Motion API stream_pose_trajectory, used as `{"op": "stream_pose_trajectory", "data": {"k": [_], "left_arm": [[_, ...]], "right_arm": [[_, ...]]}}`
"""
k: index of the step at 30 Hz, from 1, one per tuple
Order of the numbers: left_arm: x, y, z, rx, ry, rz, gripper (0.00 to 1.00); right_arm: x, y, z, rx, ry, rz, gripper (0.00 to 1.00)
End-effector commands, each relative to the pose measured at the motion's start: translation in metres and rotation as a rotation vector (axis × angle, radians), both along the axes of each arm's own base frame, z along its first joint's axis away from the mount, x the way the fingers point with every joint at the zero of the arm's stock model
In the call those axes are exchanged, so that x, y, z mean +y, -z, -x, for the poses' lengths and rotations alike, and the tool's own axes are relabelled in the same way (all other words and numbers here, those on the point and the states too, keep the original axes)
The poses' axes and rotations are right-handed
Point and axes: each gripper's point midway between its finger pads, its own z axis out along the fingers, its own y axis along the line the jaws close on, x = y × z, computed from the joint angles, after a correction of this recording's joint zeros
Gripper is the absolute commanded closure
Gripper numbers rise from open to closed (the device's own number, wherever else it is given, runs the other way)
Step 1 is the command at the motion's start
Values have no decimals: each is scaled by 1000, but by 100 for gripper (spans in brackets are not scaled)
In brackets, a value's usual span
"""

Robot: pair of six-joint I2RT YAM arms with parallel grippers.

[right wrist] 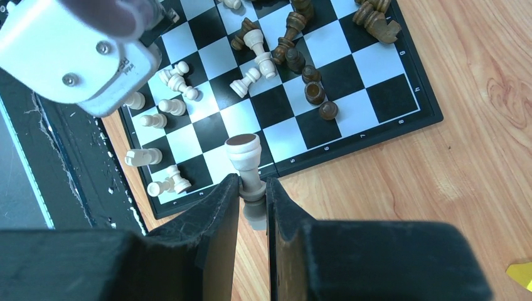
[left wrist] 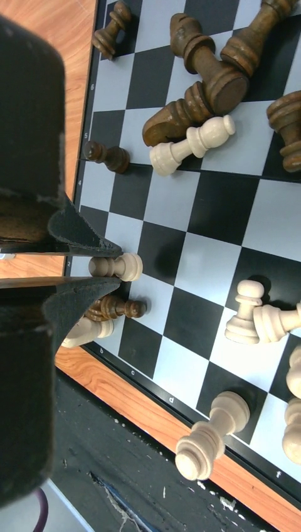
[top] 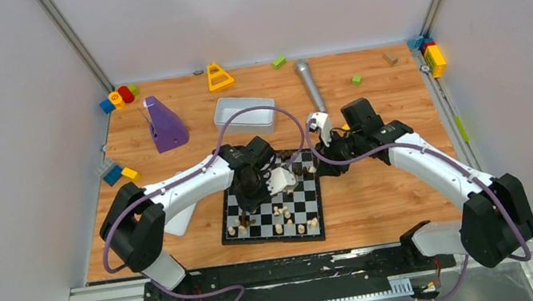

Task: Set up the chess pieces on the board
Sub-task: Place the chess piece on the chessboard.

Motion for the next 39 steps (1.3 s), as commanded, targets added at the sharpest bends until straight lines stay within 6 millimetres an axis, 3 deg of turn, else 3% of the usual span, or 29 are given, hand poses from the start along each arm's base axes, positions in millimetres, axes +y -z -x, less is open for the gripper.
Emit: {"op": "stream_pose_trajectory", "data": {"k": [1,16,29,39], "left_arm": [[-18,-11,-2,-15,16,31,94],[-32,-5,6,21,62,20,93],[-32,4,17,54,89,-29,89],[-34,6,17,45,82,-29,78]], "right_arm": [[1,-7,-7,-44,2,-14,100],[-1,-3,-7,-41,4,-3,100],[-1,0,-6,-34,2,2,100],[-2,2,-6,-27,1,6,100]]}}
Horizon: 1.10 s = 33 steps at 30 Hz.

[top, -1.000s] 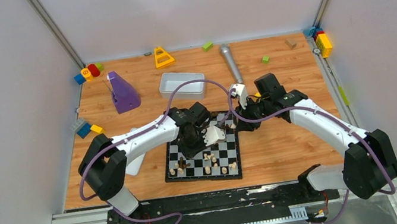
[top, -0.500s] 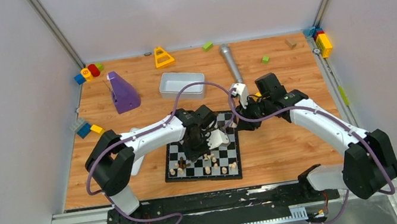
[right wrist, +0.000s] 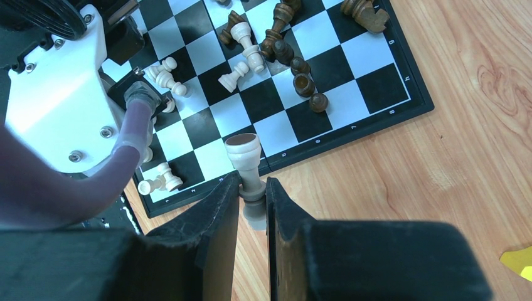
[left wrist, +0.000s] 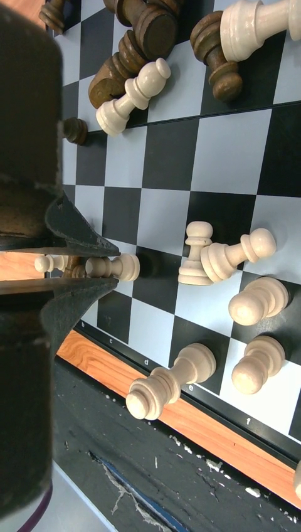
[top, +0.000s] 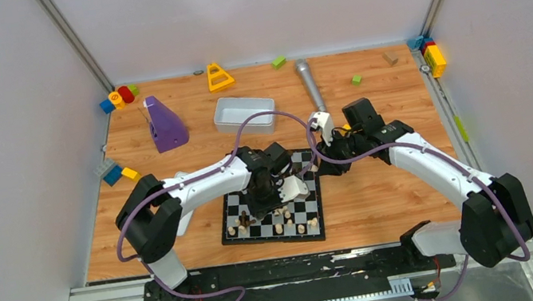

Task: Set up the chess pieces on the board
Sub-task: Place the chess piece on the chessboard, then pick up the chess piece from the chessboard.

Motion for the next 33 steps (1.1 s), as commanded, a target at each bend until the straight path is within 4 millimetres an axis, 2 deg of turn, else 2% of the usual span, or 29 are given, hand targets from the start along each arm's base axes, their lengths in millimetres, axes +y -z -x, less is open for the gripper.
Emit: {"op": "stream_pose_trajectory", "data": {"k": [1,8,14,22,27,33], "left_arm": [[-13,-5,-3,-15,-3,31,75],[-14,-10,-3,-30,-9,46,51],[-6,-18,-6,-74,-8,44,39],[16,-11,-4,-108,-4,-14,37],[20,-5,-5,-113,5,-37,37],[23,6,-6,-110,16,-63,43]], "right_arm": [[3,-2,-3,-27,-20,-14,100],[3,-1,-3,-25,-21,-12,100],[3,-1,-2,-26,-22,-11,100],[3,0,-2,-19,-26,-13,100],[3,1,-1,-12,-26,-11,100],[3,3,-1,-7,-27,-10,100]]}}
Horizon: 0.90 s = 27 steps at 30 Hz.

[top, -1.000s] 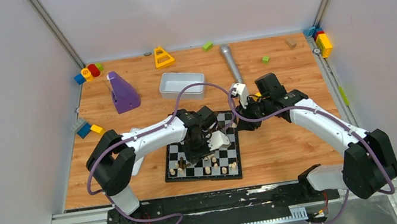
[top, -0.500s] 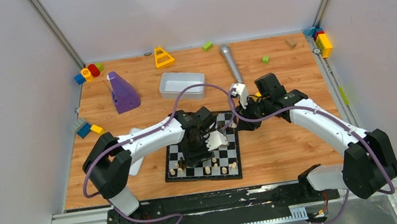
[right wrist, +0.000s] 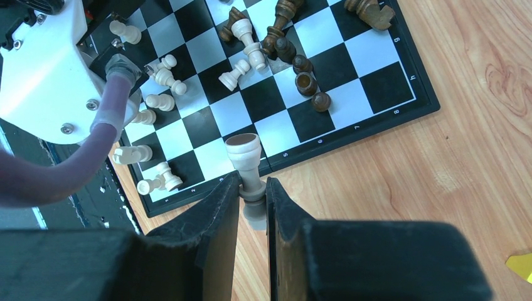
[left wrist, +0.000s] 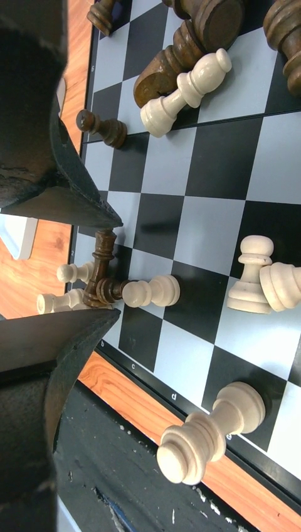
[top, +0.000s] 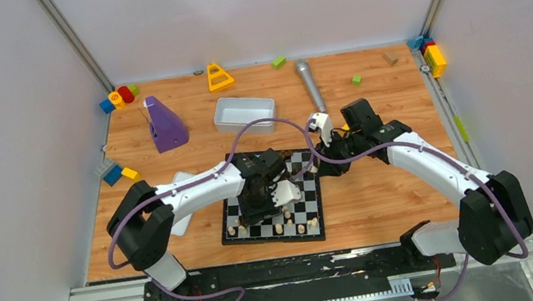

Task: Set up the chess pieces on the board
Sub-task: Pick up the chess piece from the chessboard.

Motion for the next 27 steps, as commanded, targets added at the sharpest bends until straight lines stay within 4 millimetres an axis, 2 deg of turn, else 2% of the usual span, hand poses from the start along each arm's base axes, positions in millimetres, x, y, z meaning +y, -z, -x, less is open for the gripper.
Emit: {"op": "stream_pose_trajectory", "data": {"k": [1,11,27], "left_arm": [[-1,5,-4,-28,30,-4,43],[-3,14,-10,-43,41,-15,53],[-16,14,-34,-113,44,-15,89]], "right_arm": [[3,-2,-1,-17,-24,-17,100],[3,-1,0,-13,-26,-15,100],[3,0,0,-10,-29,-12,100]]}}
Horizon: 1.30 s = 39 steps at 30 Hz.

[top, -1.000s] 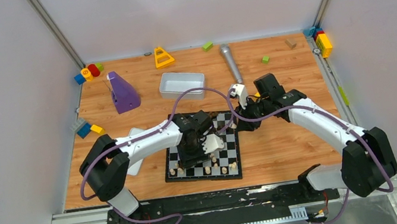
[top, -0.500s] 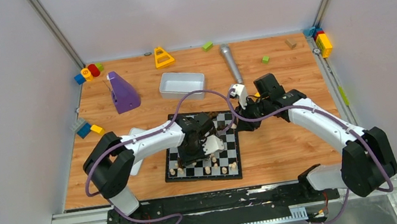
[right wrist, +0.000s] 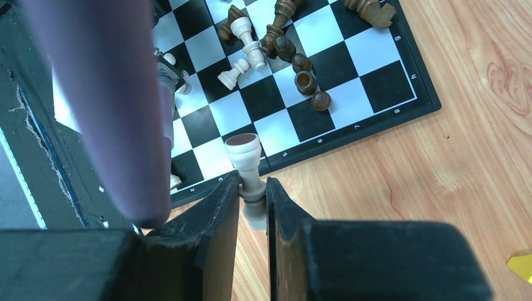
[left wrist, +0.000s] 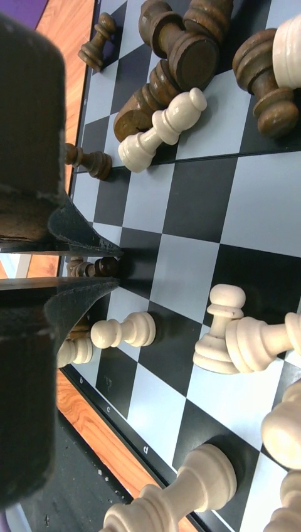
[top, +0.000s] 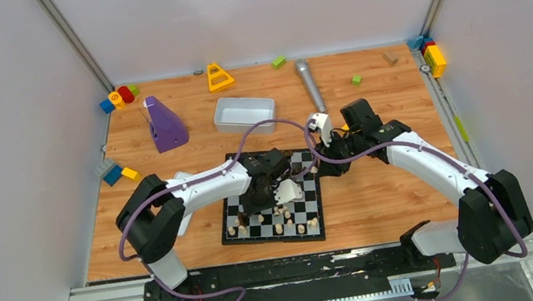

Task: Set up the chess pieces on the board
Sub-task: Pick up the chess piece from the chessboard, then place the chess piece on the chessboard.

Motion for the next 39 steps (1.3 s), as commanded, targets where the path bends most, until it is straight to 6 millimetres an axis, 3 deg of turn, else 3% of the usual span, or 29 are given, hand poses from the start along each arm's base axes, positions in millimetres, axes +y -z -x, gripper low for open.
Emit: {"op": "stream_pose_trajectory", "data": {"k": [1,9,14,24,35,39], "left_arm": [[-16,-1,-16,-49,15,37,90],[-21,-17,-31,-81,-19,86,99],[-29,-32,-43,-90,-59,151,100],[-30,-39,-83,-145,-176,198,97],[-23,-37,-107,-189,-243,183,77],[-18,-44,-108,-202,-262,196,63]], "right_arm": [[3,-1,0,-13,-26,-15,100],[3,-1,0,-13,-27,-13,100],[3,-1,-1,-12,-26,-12,100],[3,0,0,-9,-27,-12,100],[2,1,0,-10,-27,-9,100],[2,1,1,-7,-29,-10,100]]}}
